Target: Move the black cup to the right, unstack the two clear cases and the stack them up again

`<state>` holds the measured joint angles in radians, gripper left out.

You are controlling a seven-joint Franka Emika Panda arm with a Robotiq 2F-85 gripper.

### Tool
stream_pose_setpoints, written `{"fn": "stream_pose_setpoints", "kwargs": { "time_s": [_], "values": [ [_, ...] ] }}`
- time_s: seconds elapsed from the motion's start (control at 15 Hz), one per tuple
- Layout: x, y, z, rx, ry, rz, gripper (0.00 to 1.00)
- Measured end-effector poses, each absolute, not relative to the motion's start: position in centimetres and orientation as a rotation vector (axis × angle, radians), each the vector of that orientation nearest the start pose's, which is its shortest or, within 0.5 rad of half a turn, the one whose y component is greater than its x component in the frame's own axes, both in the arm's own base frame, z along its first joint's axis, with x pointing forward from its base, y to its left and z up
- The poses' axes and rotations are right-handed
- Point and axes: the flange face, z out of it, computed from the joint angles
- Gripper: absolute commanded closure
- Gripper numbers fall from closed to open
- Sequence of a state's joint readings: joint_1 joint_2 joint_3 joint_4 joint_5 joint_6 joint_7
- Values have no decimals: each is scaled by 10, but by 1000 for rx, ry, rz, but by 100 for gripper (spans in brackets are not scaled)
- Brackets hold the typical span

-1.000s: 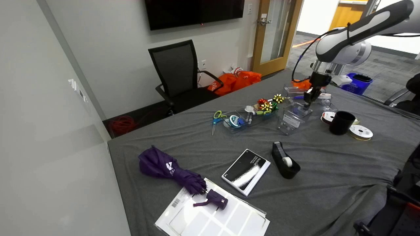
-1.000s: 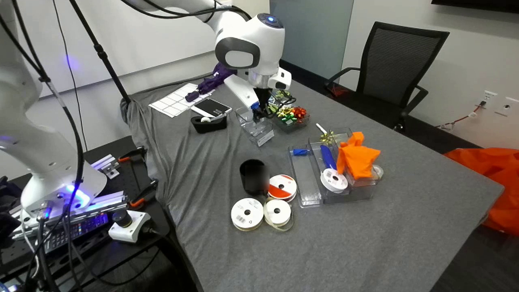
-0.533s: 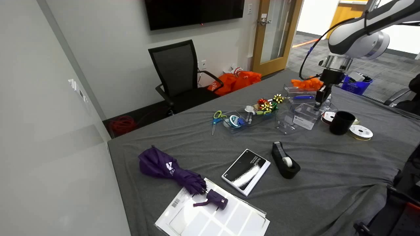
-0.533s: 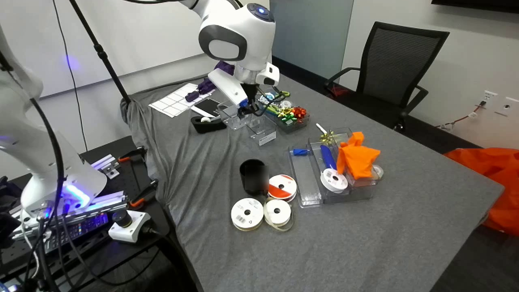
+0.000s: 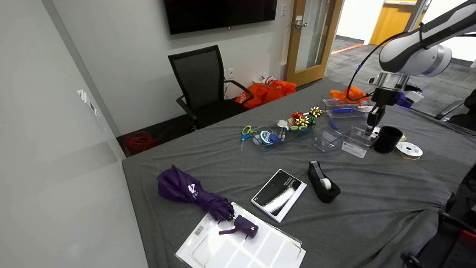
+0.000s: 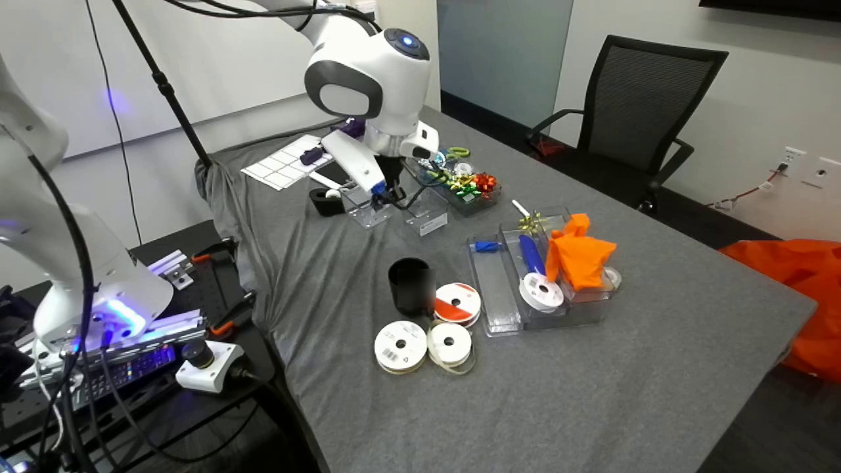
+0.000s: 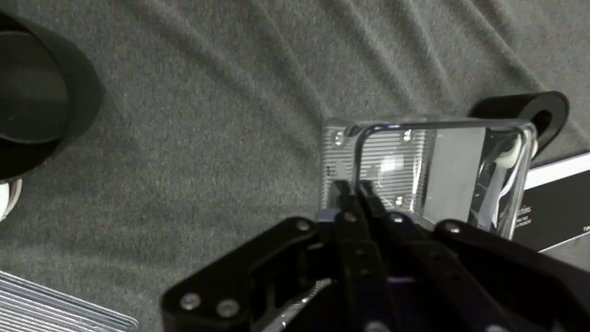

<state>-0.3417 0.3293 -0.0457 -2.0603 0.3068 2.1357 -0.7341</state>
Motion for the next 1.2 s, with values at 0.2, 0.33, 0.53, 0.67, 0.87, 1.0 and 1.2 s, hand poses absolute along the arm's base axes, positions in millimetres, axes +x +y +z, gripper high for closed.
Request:
{"fn": "stream_pose_setpoints", "kwargs": {
  "time_s": [0.2,0.33,0.53,0.67,0.87,1.0,1.2],
  "values": [
    [527,-200,237,-2846,-187,110,99],
    [528,-201,223,-2872,-171,101,99],
    [529,-204,202,-2914,-153,109,99],
    [527,-207,191,-2939,-146,126,99],
    [525,-208,183,-2960,-143,145,68],
    [525,-208,182,-2967,-133,152,57],
    [526,-208,185,-2972,-124,150,34]
  ]
}}
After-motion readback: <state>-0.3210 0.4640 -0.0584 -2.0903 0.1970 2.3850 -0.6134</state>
